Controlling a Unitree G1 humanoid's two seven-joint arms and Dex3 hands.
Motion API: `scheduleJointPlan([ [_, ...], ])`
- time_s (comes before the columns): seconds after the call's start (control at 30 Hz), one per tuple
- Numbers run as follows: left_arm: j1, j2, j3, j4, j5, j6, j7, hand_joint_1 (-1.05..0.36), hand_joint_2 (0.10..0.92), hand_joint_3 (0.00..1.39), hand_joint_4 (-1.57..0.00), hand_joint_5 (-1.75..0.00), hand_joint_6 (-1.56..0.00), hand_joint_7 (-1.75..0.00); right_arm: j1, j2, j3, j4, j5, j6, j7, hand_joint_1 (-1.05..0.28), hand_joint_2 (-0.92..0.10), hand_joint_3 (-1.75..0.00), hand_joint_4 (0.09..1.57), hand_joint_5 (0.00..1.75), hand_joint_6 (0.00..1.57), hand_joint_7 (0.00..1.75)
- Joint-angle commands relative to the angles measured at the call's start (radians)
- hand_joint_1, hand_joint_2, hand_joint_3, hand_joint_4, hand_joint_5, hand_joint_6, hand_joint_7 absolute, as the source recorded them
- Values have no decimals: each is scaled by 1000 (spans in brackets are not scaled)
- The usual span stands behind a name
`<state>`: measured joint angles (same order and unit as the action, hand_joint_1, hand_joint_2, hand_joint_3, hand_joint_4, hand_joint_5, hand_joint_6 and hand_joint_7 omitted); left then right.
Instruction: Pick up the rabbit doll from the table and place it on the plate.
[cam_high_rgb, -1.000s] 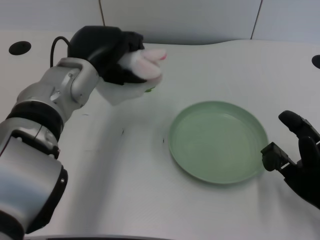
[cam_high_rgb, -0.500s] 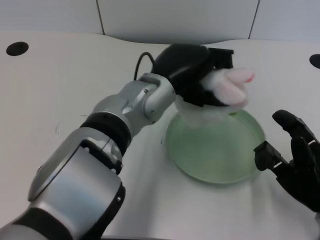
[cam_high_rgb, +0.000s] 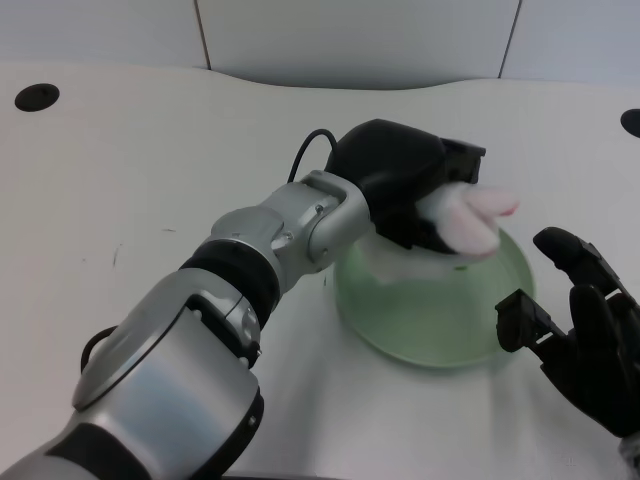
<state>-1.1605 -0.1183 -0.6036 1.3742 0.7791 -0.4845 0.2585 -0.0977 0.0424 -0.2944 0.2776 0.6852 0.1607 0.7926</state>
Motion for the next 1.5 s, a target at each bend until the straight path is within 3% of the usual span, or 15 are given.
scheduleJointPlan([
  [0.03, 4, 13, -46, 11, 43, 77, -39, -656, 921, 355, -721, -1200, -702, -893, 22, -6, 0, -25, 18, 5, 2, -616, -921, -212, 600, 1746, 603, 1354],
  [0.1, 3, 15, -61, 16, 53, 119, -106, -751, 921, 422, -641, -467, -666, -244, 25, -6, 0, -29, 24, 8, 1, -614, -921, -215, 598, 1746, 601, 1325],
  [0.17, 9, 19, -59, 18, 45, 145, -164, -826, 921, 470, -478, -162, -499, -64, 27, -8, 2, -33, 23, 6, 3, -612, -921, -216, 596, 1746, 613, 1283],
  [0.23, 16, 23, -54, 16, 37, 152, -188, -908, 921, 532, -310, -35, -323, -13, 27, -11, 3, -34, 23, 3, 6, -615, -921, -219, 596, 1746, 616, 1270],
  [0.3, 26, 25, -40, 13, 22, 146, -199, -990, 921, 636, -176, -7, -185, -3, 24, -13, 2, -29, 23, 1, 9, -619, -921, -227, 590, 1746, 608, 1263],
  [0.47, 41, 16, 27, 9, -51, 123, -250, -1046, 921, 759, -12, 1, -14, 1, 11, -20, -1, -14, 19, -4, 12, -622, -921, -236, 578, 1746, 596, 1271],
  [0.7, 56, 0, 160, 0, -193, 83, -349, -1048, 921, 826, 1, 1, 1, 1, -8, -24, -10, 13, 29, 6, 19, -611, -921, -232, 582, 1746, 585, 1279],
  [0.9, 52, -10, 292, -10, -323, 88, -426, -1048, 921, 825, 1, 1, 1, 1, -20, -26, -13, 30, 24, 0, 18, -615, -921, -228, 583, 1746, 594, 1262],
  [1.03, 24, 0, 410, -22, -441, 93, -504, -1048, 921, 817, 1, 1, 1, 1, -36, -32, -21, 56, 36, 11, 31, -600, -921, -226, 576, 1746, 591, 1240],
  [1.17, 20, 2, 436, -26, -459, 92, -521, -1048, 921, 808, 1, 1, 1, 1, -41, -32, -23, 64, 36, 10, 34, -596, -921, -225, 575, 1746, 598, 1225],
  [1.23, 2, 37, 539, -50, -565, 68, -551, -1048, 921, 748, -72, -39, -15, -7, -52, -38, -21, 72, 19, -2, 21, -609, -921, -231, 574, 1746, 601, 1230],
  [1.3, -6, 71, 630, -67, -664, 71, -626, -1048, 921, 712, -115, -62, -24, -11, -63, -42, -21, 85, 8, -14, 20, -614, -921, -248, 568, 1746, 579, 1270],
  [1.4, 5, 102, 745, -81, -807, 125, -796, -1048, 921, 666, -172, -98, -60, -27, -72, -45, -21, 97, 2, -22, 19, -620, -921, -257, 566, 1746, 562, 1325],
  [1.47, 20, 117, 817, -88, -901, 180, -908, -1048, 921, 595, -162, -100, -53, -21, -75, -46, -22, 101, 2, -23, 17, -620, -921, -249, 561, 1746, 543, 1363],
  [1.5, 33, 130, 851, -93, -945, 208, -956, -983, 921, 507, -184, -117, -80, -31, -77, -46, -23, 102, 4, -20, 14, -622, -921, -246, 563, 1746, 543, 1372],
])
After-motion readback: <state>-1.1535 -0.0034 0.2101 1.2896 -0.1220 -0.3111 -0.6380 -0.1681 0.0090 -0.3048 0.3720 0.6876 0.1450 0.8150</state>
